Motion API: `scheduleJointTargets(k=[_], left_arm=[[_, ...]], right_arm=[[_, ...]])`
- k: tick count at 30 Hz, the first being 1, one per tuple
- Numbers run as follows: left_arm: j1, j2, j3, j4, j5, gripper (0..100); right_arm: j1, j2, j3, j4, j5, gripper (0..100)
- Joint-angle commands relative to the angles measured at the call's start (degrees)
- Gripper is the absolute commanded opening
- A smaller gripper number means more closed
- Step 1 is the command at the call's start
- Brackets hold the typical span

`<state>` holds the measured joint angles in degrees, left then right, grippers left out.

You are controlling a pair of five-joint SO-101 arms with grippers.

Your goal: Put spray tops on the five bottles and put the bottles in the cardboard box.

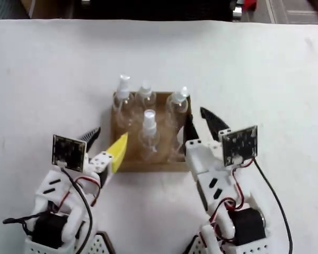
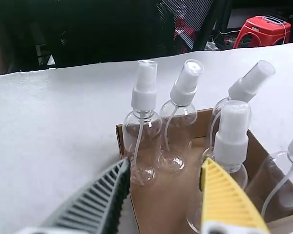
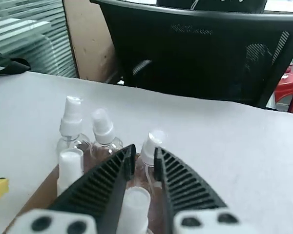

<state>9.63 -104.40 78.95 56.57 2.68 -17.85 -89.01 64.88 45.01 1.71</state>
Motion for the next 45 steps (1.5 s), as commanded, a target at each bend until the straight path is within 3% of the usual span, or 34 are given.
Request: scheduleJointTargets(k=[1,15,24,36,41,45], left_arm=[[0.04,-0.48,-1.67,0.26,0.44,22],[0.04,-0.48,-1.67,0.26,0.44,22],[0.04,-0.48,-1.67,0.26,0.44,22],[0.04,-0.48,-1.67,0.26,0.44,22],[0.04,-0.48,-1.67,0.26,0.44,22],[0.04,-0.48,-1.67,0.26,0.44,22]], right_arm=[[1.98,3.91,-1.85,0.75,0.62,1.8],[1.71,14.37,-1.85,-2.24,0.7,1.6],[-3.47,9.63,-1.76,0.92,0.7,1.6],[-3.38,8.92,-5.1,0.92,0.79,1.9],[-3.3,9.71,-13.01,0.04,0.79,14.8],[-2.07,16.84,-18.2,-3.21,0.79,13.3]])
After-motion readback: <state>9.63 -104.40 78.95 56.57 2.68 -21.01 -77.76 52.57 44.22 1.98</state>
